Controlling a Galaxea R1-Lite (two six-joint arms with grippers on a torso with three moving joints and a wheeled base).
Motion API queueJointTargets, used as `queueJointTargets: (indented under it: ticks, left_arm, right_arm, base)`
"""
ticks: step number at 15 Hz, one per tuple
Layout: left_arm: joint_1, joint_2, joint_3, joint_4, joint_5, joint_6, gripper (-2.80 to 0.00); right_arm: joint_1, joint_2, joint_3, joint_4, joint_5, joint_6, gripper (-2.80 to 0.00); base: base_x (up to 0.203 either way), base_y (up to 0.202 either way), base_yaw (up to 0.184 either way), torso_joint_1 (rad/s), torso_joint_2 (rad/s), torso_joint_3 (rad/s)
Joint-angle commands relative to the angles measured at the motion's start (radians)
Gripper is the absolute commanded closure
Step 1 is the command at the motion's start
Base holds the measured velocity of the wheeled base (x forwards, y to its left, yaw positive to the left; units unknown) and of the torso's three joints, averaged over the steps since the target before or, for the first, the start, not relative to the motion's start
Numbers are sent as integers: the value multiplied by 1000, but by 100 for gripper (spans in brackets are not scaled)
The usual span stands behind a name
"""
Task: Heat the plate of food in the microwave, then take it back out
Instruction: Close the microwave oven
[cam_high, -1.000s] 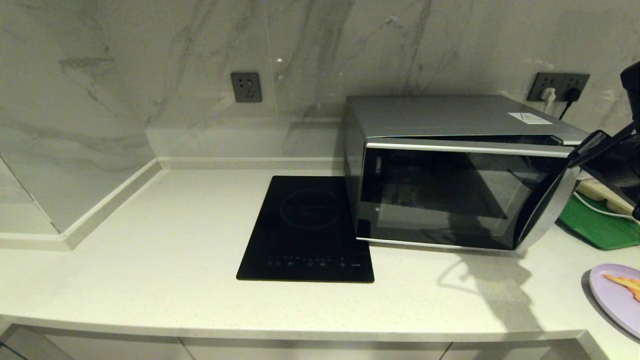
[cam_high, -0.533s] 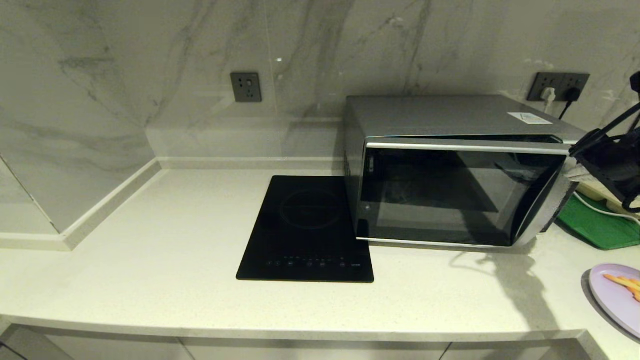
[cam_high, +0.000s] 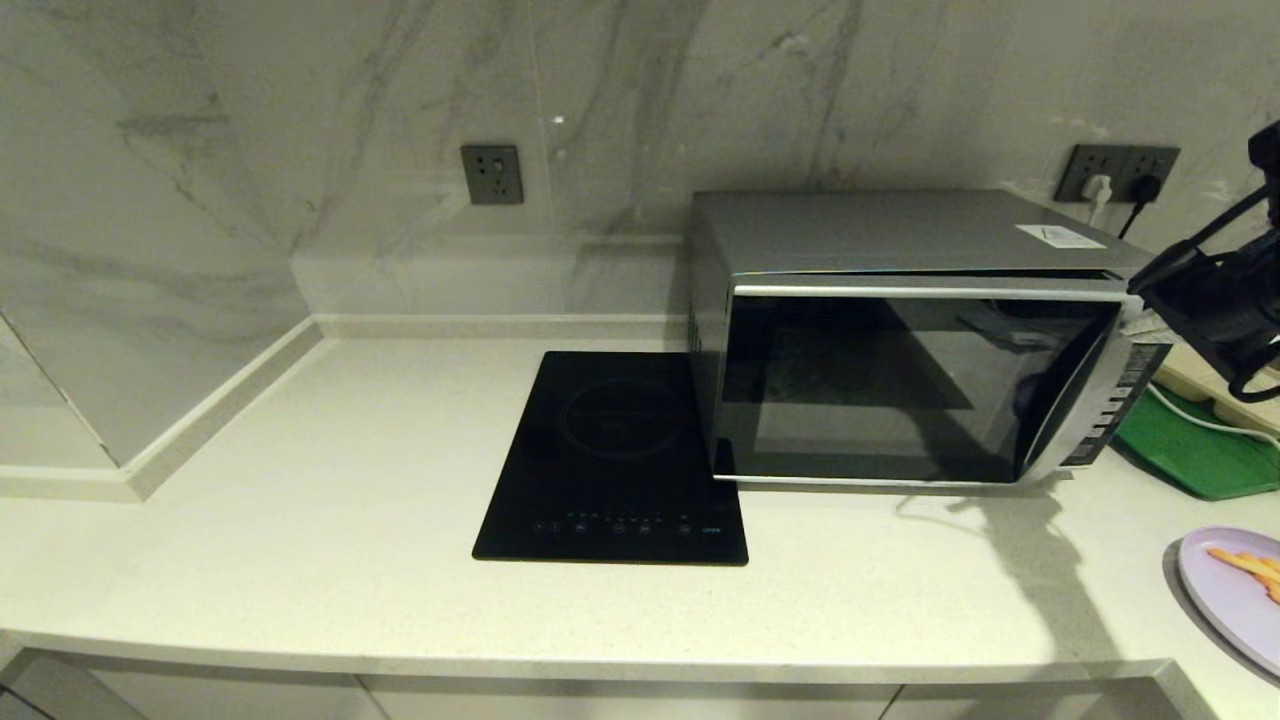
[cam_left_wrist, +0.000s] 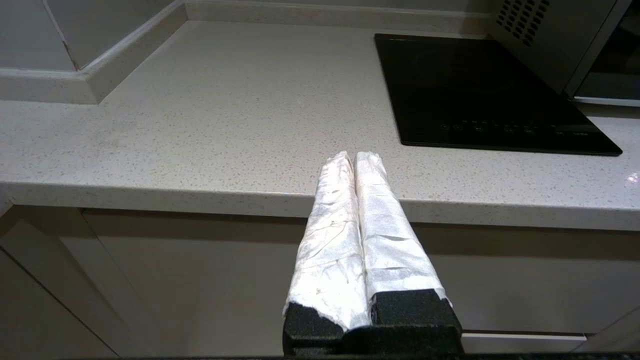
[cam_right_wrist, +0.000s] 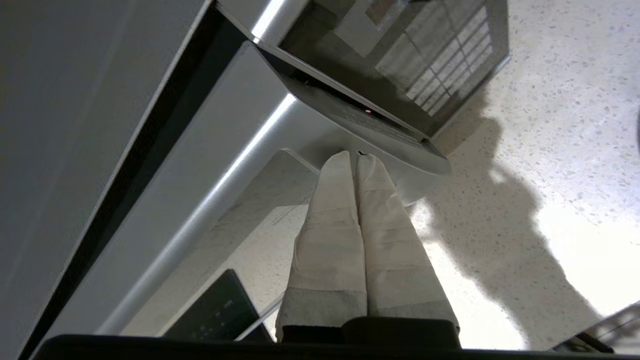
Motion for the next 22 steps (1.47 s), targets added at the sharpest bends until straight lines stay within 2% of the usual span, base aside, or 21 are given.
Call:
queueJointTargets:
  ticks: [1,4,12,22]
  left_arm:
    - [0,0,0,0,0,-1,0]
    - [0,0,0,0,0,-1,0]
    - [0,0,0,0,0,-1,0]
    - [0,0,0,0,0,-1,0]
  right_arm:
    - [1,8,-14,1,18,6,0]
    - [0,20,-23,-2,79,8,0]
    - [-6,71,-93,-8,77,3,0]
    - [-14,81,-113,-24,80,-27,0]
  base:
    - [0,0,0,0,0,0]
    - [0,0,0,0,0,0]
    - [0,0,0,0,0,0]
    - [0,0,0,0,0,0]
